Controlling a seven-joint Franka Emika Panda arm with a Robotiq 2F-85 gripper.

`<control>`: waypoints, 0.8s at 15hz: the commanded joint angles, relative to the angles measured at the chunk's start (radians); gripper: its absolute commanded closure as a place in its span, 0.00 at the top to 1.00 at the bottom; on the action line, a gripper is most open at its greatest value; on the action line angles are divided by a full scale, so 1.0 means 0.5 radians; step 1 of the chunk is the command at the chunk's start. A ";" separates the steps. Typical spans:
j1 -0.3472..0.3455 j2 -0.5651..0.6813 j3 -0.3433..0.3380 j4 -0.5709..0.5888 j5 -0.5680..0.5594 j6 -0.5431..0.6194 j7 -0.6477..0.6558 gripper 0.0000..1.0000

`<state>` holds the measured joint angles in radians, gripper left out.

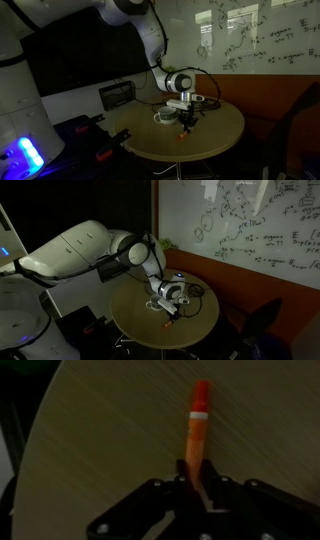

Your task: Put the marker in the cup

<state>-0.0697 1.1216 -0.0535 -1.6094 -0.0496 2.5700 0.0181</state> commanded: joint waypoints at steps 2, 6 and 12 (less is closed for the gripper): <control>0.031 0.006 -0.029 0.027 0.014 -0.057 0.032 0.05; -0.038 -0.051 0.042 -0.029 0.026 -0.023 -0.079 0.05; -0.317 -0.315 0.352 -0.231 0.052 0.036 -0.666 0.05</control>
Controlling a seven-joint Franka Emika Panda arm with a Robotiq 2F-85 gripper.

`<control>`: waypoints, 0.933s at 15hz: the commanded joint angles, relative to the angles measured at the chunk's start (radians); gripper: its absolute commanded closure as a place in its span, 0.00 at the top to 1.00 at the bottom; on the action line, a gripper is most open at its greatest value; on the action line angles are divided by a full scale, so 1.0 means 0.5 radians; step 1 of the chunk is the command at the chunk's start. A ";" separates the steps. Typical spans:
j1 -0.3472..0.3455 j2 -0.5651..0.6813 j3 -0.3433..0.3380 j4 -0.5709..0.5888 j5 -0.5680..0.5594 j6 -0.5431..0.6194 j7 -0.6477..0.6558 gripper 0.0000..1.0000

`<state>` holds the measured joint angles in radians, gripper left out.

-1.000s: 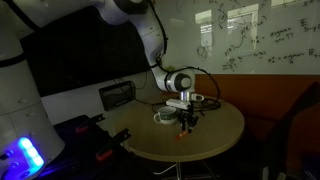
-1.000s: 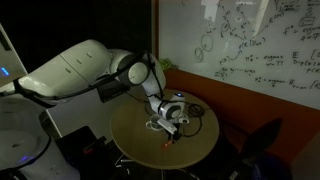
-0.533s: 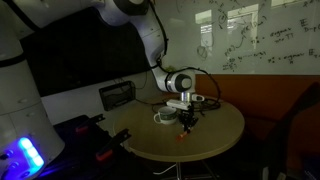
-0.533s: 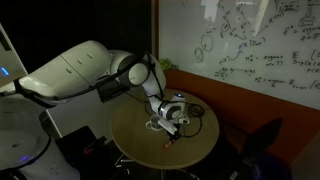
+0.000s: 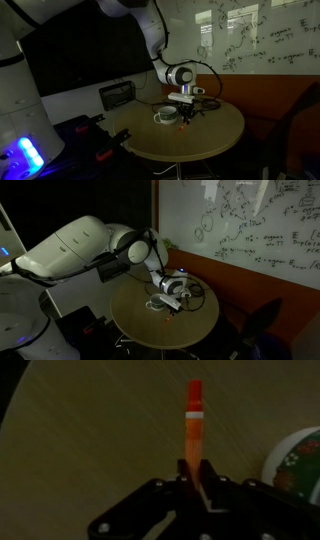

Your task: Put the marker in the cup

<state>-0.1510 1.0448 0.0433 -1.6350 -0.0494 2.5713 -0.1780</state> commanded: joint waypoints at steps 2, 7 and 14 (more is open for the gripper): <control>-0.216 -0.277 0.226 -0.288 0.056 0.062 -0.396 0.05; -0.304 -0.431 0.358 -0.485 0.089 0.145 -0.588 0.05; -0.237 -0.544 0.494 -0.775 0.042 0.762 -0.512 0.05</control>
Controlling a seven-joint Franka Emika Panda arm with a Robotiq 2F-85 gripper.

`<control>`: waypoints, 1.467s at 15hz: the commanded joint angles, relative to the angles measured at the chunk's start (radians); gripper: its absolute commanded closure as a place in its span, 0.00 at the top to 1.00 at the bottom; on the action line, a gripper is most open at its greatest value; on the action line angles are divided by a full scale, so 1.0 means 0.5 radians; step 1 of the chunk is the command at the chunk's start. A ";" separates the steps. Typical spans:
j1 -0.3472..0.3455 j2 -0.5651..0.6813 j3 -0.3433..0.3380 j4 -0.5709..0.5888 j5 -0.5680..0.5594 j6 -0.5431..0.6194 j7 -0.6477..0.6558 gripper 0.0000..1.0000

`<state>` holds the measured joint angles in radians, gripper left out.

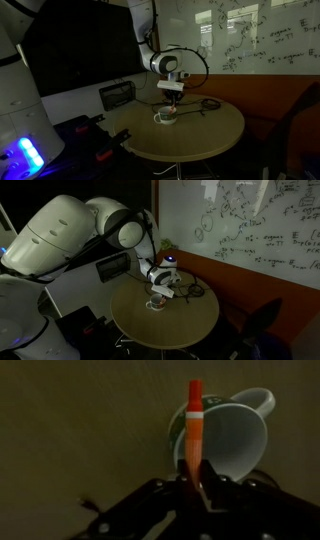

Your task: Put the marker in the cup

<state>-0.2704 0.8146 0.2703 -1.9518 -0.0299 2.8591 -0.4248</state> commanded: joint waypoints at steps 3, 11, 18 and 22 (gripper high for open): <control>0.033 -0.088 0.080 -0.185 -0.040 0.289 0.007 0.05; 0.388 -0.035 -0.204 -0.177 -0.195 0.587 0.193 0.05; 0.552 0.094 -0.352 -0.117 -0.220 0.663 0.302 0.05; 0.681 0.057 -0.479 -0.150 -0.202 0.687 0.390 0.33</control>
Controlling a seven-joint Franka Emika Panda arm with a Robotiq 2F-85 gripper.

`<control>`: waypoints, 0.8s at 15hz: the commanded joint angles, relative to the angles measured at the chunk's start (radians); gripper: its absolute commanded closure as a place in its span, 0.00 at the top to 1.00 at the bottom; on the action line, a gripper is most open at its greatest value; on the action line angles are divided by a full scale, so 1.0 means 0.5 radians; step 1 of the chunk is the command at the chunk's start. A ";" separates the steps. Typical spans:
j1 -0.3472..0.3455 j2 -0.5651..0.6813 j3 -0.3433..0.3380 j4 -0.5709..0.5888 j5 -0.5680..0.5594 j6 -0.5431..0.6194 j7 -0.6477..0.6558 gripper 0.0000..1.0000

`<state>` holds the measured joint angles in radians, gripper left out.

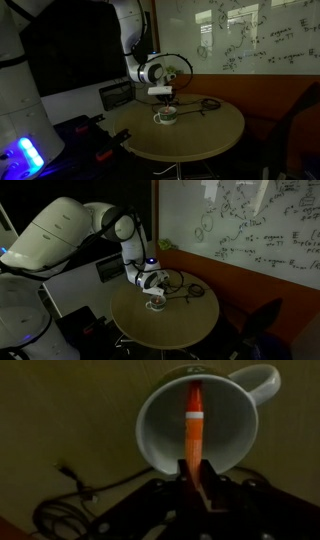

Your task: Put the marker in the cup

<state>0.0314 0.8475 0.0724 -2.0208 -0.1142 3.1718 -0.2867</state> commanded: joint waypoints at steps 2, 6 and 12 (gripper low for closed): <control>0.036 0.027 -0.042 0.019 -0.034 0.039 0.119 0.49; 0.055 -0.060 -0.057 -0.019 -0.036 -0.076 0.145 0.79; 0.032 -0.251 -0.062 -0.086 -0.024 -0.425 0.152 1.00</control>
<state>0.0555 0.7874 0.0423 -2.0295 -0.1141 3.0762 -0.2432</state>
